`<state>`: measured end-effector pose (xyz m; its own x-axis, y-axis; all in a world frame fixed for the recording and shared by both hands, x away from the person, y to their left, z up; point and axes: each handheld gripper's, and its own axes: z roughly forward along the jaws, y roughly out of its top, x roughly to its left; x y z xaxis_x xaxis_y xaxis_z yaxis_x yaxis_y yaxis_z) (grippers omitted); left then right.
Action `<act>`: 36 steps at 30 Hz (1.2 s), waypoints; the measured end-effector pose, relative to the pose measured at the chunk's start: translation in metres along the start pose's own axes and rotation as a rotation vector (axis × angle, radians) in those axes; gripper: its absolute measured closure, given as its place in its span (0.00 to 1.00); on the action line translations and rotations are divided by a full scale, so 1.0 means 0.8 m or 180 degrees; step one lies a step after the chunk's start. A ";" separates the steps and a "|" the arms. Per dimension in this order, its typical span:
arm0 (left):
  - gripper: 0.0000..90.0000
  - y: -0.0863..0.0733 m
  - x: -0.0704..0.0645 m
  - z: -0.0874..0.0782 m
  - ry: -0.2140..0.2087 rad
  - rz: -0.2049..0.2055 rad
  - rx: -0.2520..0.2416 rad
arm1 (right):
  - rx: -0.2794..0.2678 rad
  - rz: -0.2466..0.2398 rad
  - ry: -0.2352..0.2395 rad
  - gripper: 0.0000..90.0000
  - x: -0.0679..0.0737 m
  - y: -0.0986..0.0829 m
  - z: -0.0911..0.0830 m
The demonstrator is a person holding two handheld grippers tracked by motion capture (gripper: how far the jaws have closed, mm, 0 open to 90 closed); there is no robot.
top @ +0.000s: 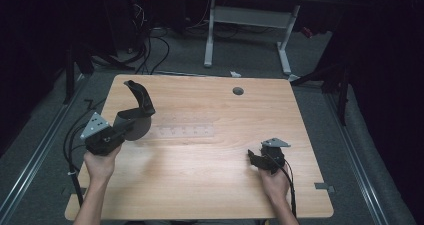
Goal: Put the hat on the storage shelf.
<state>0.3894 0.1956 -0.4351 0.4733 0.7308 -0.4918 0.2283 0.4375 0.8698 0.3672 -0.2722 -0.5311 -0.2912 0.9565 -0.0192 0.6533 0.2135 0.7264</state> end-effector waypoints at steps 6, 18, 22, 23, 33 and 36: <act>0.96 0.001 0.006 0.006 0.0072 0.0019 -0.0034 | 0.0001 -0.0001 -0.0001 0.41 0.000 0.000 0.000; 0.96 0.005 0.017 0.015 0.0235 0.0146 -0.0072 | 0.0001 -0.0003 0.0003 0.41 0.000 0.000 0.000; 0.96 0.004 0.019 0.017 0.0295 0.0184 -0.0067 | 0.0002 -0.0007 0.0008 0.41 0.000 0.000 0.000; 0.96 0.003 0.019 0.018 0.0315 0.0204 -0.0063 | 0.0002 -0.0009 0.0010 0.41 0.000 0.000 0.000; 0.96 -0.004 0.021 0.022 0.0378 0.0282 -0.0021 | 0.0003 -0.0017 0.0017 0.41 0.001 0.000 0.000; 0.96 -0.004 0.022 0.022 0.0409 0.0256 -0.0041 | 0.0003 -0.0018 0.0018 0.41 0.001 0.000 0.000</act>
<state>0.4124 0.1978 -0.4459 0.3766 0.8245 -0.4224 0.1828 0.3808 0.9064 0.3670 -0.2714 -0.5311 -0.2988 0.9541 -0.0194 0.6523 0.2190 0.7257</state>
